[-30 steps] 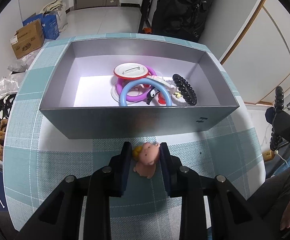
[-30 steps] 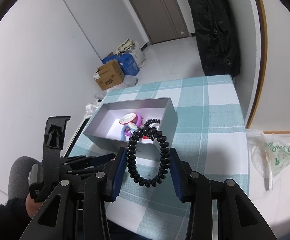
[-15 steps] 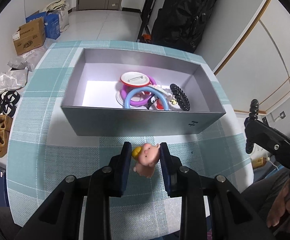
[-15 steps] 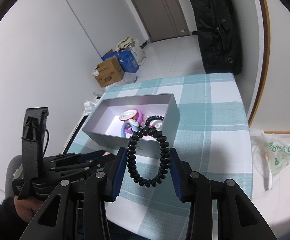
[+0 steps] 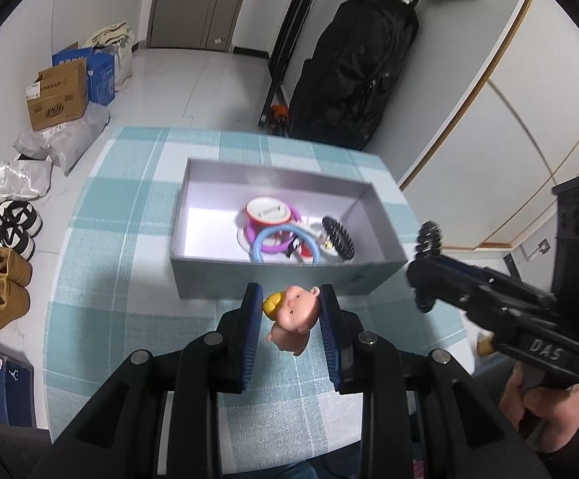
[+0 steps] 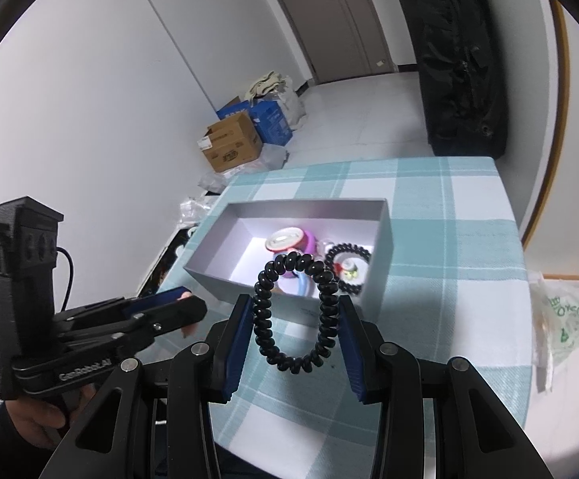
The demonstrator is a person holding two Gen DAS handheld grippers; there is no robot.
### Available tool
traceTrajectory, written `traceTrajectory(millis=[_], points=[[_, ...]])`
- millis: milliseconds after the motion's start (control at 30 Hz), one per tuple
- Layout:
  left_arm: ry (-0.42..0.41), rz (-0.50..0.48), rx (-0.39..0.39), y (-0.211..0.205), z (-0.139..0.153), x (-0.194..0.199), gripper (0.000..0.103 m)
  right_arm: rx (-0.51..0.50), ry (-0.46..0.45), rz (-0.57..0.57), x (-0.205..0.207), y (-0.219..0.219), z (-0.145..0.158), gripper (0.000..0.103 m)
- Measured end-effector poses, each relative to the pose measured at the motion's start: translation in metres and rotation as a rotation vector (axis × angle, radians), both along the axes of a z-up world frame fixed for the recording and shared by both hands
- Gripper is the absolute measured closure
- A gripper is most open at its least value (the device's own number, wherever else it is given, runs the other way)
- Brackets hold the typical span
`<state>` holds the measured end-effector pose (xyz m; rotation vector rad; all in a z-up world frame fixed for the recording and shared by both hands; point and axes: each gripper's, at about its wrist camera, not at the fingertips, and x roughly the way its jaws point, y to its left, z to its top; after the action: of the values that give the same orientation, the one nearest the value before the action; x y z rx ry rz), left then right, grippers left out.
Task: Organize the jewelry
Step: 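Lower the pig charm and bracelet into the grey box and open both tools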
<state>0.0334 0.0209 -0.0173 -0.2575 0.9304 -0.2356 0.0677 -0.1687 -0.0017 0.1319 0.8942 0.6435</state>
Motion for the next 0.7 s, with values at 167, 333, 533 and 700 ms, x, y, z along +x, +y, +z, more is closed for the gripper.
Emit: traceTrajectory(millis=[167, 333, 533, 700], points=[[-0.032, 0.002, -0.003, 0.005, 0.008, 0.006, 0.080, 0.024, -0.004, 0.015, 0.007, 0.008, 0.004, 0.063], [-0.040, 0.008, -0.011, 0.010, 0.011, 0.014, 0.080, 0.048, -0.009, 0.019, 0.016, 0.013, 0.009, 0.063], [-0.018, 0.006, -0.030, 0.012, 0.010, 0.028, 0.080, 0.068, 0.006, 0.031, 0.029, 0.018, 0.009, 0.063], [-0.010, 0.009, -0.053, 0.011, 0.013, 0.039, 0.080, 0.072, 0.006, 0.049, 0.043, 0.026, 0.009, 0.063]])
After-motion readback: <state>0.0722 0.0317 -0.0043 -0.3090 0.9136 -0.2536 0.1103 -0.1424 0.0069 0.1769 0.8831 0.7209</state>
